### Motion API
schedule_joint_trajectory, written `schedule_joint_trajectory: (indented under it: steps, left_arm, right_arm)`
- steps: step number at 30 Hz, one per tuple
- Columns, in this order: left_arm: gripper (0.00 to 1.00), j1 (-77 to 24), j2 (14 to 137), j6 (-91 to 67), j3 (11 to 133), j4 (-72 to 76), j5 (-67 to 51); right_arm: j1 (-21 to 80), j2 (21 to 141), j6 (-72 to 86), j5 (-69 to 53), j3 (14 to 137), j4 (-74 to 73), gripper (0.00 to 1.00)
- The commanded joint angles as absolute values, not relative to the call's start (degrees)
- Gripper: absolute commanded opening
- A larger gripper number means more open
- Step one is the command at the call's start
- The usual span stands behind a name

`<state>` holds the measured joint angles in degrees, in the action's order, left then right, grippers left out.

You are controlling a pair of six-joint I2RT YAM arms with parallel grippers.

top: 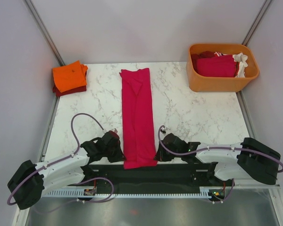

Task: Fold and stack the t-shirts
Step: Fold the tshirt

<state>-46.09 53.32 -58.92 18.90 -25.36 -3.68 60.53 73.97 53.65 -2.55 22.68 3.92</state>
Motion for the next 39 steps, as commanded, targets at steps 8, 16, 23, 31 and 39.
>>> schedule_joint_trajectory:
  steps: [8, 16, 23, 31, 39]
  left_arm:
    - [0.02, -46.2, 51.2, -60.0, 17.8, -29.2, -3.0]
    - [0.02, -46.2, 44.5, -60.2, 22.8, -33.4, -5.5]
    - [0.02, -46.1, 49.1, -54.9, 35.0, -39.2, -1.9]
    - [0.02, -42.0, 57.0, -47.8, 49.2, -43.4, 4.0]
    - [0.02, -29.4, 67.3, -36.8, 61.7, -43.0, 0.4]
  right_arm:
    - [60.8, 73.7, 54.3, -2.7, 21.4, 0.7, 0.14]
    - [60.9, 66.9, 53.0, -0.6, 26.7, -6.0, 0.00]
    - [60.7, 63.7, 48.6, 6.1, 37.4, -16.6, 0.00]
    - [55.7, 70.8, 41.7, 11.5, 53.3, -25.4, 0.00]
    - [46.1, 80.7, 33.1, 9.0, 66.7, -27.2, 0.00]
